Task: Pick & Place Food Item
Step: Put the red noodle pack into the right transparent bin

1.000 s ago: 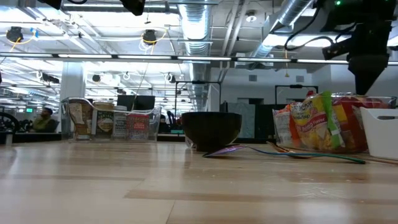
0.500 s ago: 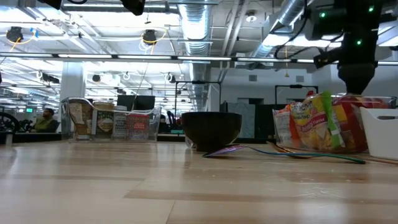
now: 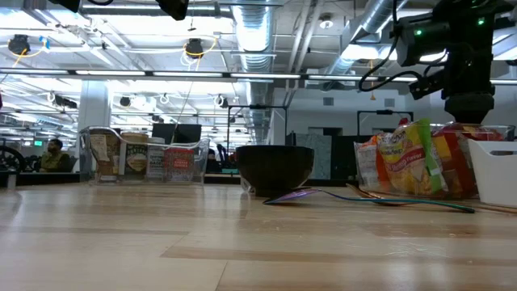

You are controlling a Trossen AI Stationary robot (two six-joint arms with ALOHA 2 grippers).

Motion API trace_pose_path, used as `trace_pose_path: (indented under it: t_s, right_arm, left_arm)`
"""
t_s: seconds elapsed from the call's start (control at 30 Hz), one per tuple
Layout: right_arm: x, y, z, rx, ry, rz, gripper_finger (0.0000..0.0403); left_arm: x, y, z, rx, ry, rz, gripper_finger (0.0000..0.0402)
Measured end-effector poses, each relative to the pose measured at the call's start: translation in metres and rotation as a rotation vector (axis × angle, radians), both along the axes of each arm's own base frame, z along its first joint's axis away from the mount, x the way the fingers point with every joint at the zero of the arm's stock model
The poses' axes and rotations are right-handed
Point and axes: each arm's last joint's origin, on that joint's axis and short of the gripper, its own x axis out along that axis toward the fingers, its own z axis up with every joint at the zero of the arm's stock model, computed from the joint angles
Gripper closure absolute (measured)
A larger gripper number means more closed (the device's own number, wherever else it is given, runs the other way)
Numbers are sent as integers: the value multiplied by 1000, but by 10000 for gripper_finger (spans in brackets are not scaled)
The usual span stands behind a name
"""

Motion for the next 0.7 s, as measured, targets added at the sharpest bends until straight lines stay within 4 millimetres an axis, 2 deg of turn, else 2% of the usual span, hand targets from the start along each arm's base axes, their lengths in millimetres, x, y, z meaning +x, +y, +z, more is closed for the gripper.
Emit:
trace_pose_path:
  t_s: [0.17, 0.33, 0.7]
  right_arm:
    - [7, 0, -1, 22, -73, 17, 345]
    - [8, 0, -2, 28, -62, 26, 345]
    - [-11, 4, 10, 33, -92, -14, 345]
  left_arm:
    - [0, 0, 0, 0, 0, 0, 134]
    - [0, 0, 0, 0, 0, 0, 134]
    - [0, 0, 0, 1, 1, 0, 134]
